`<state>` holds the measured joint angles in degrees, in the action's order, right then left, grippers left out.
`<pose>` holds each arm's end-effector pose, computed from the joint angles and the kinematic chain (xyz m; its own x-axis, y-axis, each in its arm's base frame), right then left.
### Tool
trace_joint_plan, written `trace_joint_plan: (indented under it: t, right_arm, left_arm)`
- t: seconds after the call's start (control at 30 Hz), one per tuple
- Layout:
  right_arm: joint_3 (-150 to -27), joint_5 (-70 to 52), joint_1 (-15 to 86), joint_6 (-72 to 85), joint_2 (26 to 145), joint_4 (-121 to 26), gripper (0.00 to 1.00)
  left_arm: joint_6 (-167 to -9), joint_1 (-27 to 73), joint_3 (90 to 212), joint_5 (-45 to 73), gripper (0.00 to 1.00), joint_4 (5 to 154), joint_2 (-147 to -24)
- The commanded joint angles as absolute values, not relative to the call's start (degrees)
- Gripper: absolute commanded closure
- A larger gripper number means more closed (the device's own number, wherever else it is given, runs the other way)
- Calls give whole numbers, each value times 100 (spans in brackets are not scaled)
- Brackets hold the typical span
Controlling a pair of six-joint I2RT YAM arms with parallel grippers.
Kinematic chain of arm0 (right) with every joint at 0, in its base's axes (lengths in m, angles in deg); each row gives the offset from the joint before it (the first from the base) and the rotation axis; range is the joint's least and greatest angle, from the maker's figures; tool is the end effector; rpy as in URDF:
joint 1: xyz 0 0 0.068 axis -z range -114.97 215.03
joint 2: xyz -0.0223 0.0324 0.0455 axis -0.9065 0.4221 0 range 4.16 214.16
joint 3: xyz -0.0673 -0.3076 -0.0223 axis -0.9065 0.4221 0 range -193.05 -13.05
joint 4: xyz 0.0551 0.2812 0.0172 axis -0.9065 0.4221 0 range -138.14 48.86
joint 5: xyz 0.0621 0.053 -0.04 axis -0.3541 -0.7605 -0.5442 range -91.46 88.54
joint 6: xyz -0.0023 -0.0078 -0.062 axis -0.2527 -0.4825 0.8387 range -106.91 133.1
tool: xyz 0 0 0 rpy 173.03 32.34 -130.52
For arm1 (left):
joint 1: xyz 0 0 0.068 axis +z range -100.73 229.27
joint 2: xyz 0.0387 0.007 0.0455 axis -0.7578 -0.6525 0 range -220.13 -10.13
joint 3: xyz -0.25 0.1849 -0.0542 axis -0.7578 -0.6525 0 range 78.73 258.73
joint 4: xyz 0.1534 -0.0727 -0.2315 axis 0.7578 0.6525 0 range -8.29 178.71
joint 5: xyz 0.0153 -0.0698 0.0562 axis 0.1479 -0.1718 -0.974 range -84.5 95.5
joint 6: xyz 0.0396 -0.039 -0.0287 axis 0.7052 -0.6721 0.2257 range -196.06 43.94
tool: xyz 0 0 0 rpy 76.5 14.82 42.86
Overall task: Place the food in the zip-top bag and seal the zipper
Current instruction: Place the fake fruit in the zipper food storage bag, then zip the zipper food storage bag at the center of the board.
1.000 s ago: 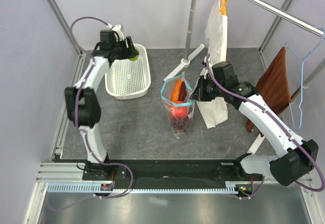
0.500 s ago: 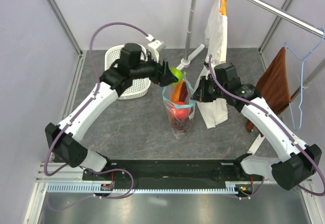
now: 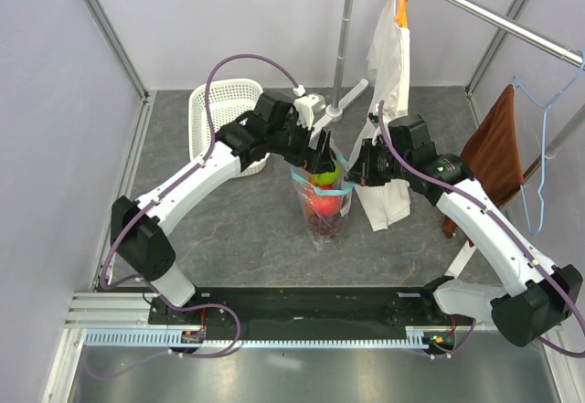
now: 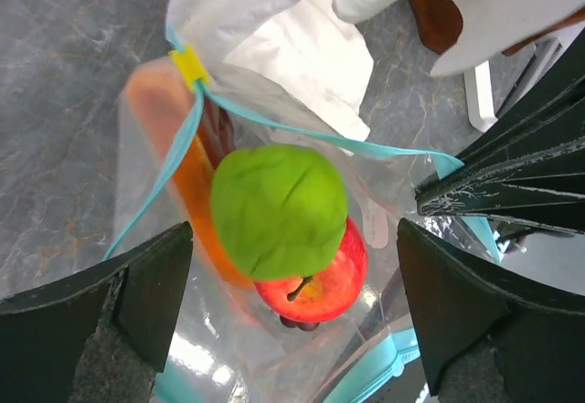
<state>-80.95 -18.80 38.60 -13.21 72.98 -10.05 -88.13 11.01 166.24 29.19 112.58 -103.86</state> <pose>0.2397 0.1349 0.3812 -0.7855 0.0820 -0.6135 -0.3170 0.7980 0.5126 0.3107 -0.2695 0.3801 -0.6344 0.2563 -0.7293 0.7015 0.5872 -0.4039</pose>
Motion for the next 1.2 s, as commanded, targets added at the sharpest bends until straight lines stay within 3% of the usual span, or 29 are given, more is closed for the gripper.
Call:
trace_joint_plan:
  t: [0.0,0.27,0.4,0.67,0.77,0.9,0.97,1.07,1.13,1.17]
  right_arm:
    - [-8108,-2009,3875,-1318,7113,-1193,100]
    - [-8046,-2378,3875,-1511,6990,-1429,100]
    - [-7863,-2632,3867,-1836,6885,-1902,100]
    - [-7607,-2668,3814,-2109,6604,-2458,100]
    - [-7467,-2616,3770,-2188,6533,-2616,100]
    - [-7238,-2528,3603,-2381,6472,-3046,100]
    - [-7238,-2431,3350,-2452,6498,-3326,100]
    - [-7378,-2124,2806,-2435,6612,-3758,99]
    - [-7431,-1870,2558,-2312,6682,-3908,87]
    - [-7440,-1868,2426,-2268,6743,-4056,74]
  left_arm:
    - [-8757,1182,17006,2537,1,11721,-9707]
    - [-8599,1253,15899,1518,1,12038,-8449]
    - [-8537,1253,15748,2000,5,12099,-8737]
    - [-8809,1271,16345,2131,4,12020,-9652]
    - [-8750,1271,16591,2877,20,12064,-9907]
    - [-7932,1271,17022,4529,64,12300,-9952]
    - [-7529,1271,17398,5110,77,12599,-10030]
    - [-6869,1289,17927,5498,88,13565,-10206]
    - [-6474,1315,17990,5769,90,14216,-10294]
    - [-6037,1341,17946,5841,91,14444,-10312]
